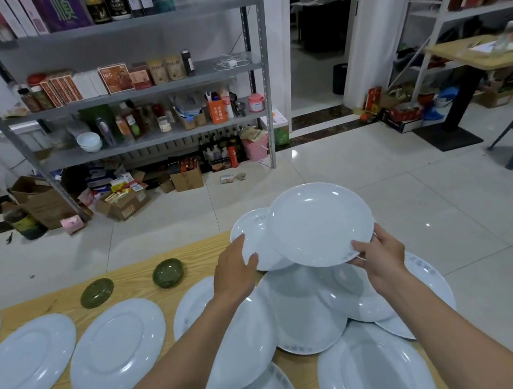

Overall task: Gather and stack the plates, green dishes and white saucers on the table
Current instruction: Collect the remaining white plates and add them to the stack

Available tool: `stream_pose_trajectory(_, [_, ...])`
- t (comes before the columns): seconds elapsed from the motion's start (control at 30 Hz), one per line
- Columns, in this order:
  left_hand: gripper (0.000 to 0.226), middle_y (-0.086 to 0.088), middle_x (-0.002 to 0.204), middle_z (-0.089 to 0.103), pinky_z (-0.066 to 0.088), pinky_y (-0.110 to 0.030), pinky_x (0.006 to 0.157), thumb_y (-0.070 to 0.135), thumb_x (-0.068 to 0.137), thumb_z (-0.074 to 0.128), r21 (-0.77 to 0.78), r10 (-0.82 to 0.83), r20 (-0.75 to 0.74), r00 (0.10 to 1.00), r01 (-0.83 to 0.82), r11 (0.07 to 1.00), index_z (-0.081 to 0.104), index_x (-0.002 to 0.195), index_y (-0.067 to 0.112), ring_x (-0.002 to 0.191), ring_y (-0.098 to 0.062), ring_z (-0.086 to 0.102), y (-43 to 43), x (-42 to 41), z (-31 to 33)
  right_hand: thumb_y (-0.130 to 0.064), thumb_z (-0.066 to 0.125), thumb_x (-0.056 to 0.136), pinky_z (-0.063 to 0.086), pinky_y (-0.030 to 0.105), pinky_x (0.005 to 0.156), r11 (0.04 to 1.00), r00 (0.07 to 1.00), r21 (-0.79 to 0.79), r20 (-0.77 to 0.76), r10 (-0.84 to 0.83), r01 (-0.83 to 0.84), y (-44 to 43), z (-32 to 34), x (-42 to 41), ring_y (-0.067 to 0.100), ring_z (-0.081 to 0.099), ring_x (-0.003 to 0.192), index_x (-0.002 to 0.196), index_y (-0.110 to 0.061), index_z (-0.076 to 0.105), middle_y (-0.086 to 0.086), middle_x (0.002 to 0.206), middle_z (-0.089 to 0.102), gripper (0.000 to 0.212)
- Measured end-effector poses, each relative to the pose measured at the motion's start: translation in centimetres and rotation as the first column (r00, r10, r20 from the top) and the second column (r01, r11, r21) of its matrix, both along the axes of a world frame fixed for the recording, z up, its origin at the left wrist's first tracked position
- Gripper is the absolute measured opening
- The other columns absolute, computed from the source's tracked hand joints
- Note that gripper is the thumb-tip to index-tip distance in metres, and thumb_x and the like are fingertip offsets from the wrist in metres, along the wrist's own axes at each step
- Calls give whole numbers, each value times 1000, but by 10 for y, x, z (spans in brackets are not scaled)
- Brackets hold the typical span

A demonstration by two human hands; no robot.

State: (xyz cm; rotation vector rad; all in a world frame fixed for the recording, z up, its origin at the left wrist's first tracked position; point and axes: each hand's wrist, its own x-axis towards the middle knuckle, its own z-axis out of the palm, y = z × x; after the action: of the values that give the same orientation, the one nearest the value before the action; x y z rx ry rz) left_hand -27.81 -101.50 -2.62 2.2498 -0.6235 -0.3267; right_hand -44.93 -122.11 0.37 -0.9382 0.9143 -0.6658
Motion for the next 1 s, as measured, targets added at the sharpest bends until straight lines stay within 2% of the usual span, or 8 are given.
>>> stream_pose_trajectory(0.07, [59, -1, 163, 23, 21, -37, 119, 36, 102, 46, 199, -110, 104, 988, 88, 976, 26, 156, 21, 149, -22, 19, -8, -5, -10, 21, 58, 82, 61, 31, 57, 997, 997, -5, -2, -80, 80, -7, -2, -3, 28, 67, 97, 137, -21, 56, 2, 112, 68, 70])
stream_pose_trajectory(0.17, [61, -4, 165, 15, 17, -38, 120, 42, 103, 41, 369, -194, 165, 967, 122, 921, 21, 157, 23, 152, -26, 11, -23, -9, -27, 22, 59, 80, 61, 30, 57, 988, 988, 23, -15, -154, 155, -17, -11, -5, 26, 68, 96, 140, -23, 55, 2, 112, 66, 75])
stream_pose_trajectory(0.47, [60, -7, 164, 17, 24, -42, 119, 47, 103, 36, 561, -221, 125, 967, 115, 820, 22, 156, 23, 150, -29, 16, -60, -7, -64, 22, 58, 80, 59, 29, 54, 974, 983, 135, -13, -182, 182, -41, -41, 1, 16, 68, 92, 138, -26, 55, -10, 101, 67, 76])
stream_pose_trajectory(0.6, [59, -10, 161, 21, 30, -43, 112, 49, 101, 39, 552, -70, -8, 998, 63, 831, 30, 152, 21, 147, -31, 20, -75, -2, -77, 22, 60, 78, 60, 30, 58, 973, 983, 142, -12, -183, 183, -55, -50, 7, 17, 70, 93, 119, -37, 61, -11, 99, 70, 72])
stream_pose_trajectory(0.7, [60, -13, 156, 25, 34, -44, 109, 48, 99, 44, 489, 111, -157, 981, -20, 872, 35, 149, 16, 144, -32, 23, -86, 9, -85, 22, 60, 78, 60, 31, 62, 972, 984, 157, 10, -178, 174, -69, -56, 10, 21, 71, 98, 135, -28, 59, -9, 105, 72, 76])
stream_pose_trajectory(0.77, [62, -16, 152, 29, 33, -44, 110, 44, 99, 50, 453, 207, -201, 957, -96, 886, 34, 149, 11, 141, -34, 28, -92, 18, -90, 21, 60, 77, 60, 31, 63, 972, 984, 157, 15, -180, 176, -78, -59, 11, 19, 73, 94, 138, -26, 58, -13, 98, 75, 77])
stream_pose_trajectory(0.87, [60, -19, 145, 36, 39, -45, 107, 26, 95, 61, 369, 341, -196, 920, -253, 894, 37, 146, 5, 133, -38, 39, -98, 29, -97, 21, 61, 77, 61, 33, 65, 974, 984, 146, 13, -175, 172, -87, -63, 14, 14, 74, 89, 136, -25, 59, -12, 99, 76, 75])
stream_pose_trajectory(1.0, [71, -19, 143, 31, 46, -46, 103, 5, 83, 70, 274, 493, -233, 838, -430, 860, 36, 146, 7, 123, -40, 48, -103, 37, -107, 20, 61, 78, 61, 35, 67, 976, 987, 150, 3, -161, 159, -95, -69, 14, 17, 74, 90, 137, -24, 60, -8, 103, 76, 74])
